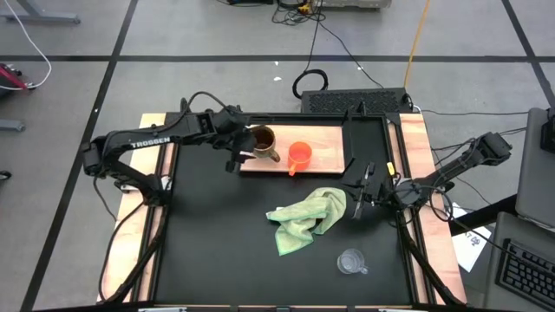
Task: Stack small to large cups/mugs on shelf
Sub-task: Adjust the green mug
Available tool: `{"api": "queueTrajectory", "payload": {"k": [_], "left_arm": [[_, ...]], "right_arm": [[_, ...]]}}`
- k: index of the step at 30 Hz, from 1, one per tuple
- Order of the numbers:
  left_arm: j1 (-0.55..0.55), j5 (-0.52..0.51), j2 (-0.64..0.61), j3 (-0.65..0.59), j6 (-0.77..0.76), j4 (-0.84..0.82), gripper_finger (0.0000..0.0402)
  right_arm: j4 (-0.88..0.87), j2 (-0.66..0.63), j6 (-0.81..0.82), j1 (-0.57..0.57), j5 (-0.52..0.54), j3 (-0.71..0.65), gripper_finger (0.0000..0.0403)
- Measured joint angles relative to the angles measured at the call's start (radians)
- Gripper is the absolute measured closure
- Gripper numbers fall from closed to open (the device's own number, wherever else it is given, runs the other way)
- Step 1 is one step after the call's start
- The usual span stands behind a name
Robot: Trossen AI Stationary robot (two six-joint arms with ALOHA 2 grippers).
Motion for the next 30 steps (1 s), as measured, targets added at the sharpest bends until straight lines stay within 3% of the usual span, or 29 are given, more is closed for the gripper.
{"api": "queueTrajectory", "payload": {"k": [10, 19, 22, 30], "left_arm": [[0.020, -0.021, 0.107, 0.000, 0.045, 0.003, 0.0176], [0.034, -0.056, 0.129, 0.000, 0.092, 0.013, 0.0184], [0.040, -0.056, 0.130, 0.000, 0.096, 0.011, 0.0216], [0.046, -0.058, 0.129, 0.000, 0.101, 0.008, 0.0344]], "right_arm": [[0.006, 0.000, 0.021, 0.000, 0.000, 0.000, 0.0403], [0.006, 0.000, 0.022, 0.000, 0.000, 0.000, 0.0403], [0.006, 0.000, 0.025, 0.000, 0.000, 0.000, 0.0403], [0.006, 0.000, 0.025, 0.000, 0.000, 0.000, 0.0403]]}}
